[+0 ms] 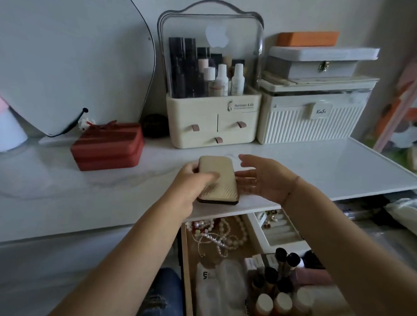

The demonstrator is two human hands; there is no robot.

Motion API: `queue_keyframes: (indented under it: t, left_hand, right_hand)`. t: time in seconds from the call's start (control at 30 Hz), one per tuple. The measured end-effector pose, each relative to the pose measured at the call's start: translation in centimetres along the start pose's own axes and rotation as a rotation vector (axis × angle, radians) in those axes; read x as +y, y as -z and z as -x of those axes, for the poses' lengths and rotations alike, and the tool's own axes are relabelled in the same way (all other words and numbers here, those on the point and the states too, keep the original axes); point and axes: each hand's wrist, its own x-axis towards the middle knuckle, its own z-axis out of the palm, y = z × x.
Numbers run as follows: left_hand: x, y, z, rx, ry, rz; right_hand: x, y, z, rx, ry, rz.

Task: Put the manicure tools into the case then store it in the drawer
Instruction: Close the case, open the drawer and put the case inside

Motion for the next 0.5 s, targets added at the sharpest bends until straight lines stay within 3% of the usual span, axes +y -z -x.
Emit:
queue_keyframes:
  t: [0.1,0.33,0.5]
  left_hand:
    - [0.1,-0.2,0.7,-0.089,-0.041,-0.071]
    - [1.5,-2.5,2.9,-0.565,0.026,-0.091]
    - [-0.1,-5.2,5.9,-0.688,0.117,-0.021]
  right_hand:
    - [-0.2,1.3,0.9,-0.028,0.002,0.047]
    - [0.7,7.9,5.7,-0.055,-0.035,0.125]
    - [2.8,11.7,11.2,0.05,-0.093,0.021]
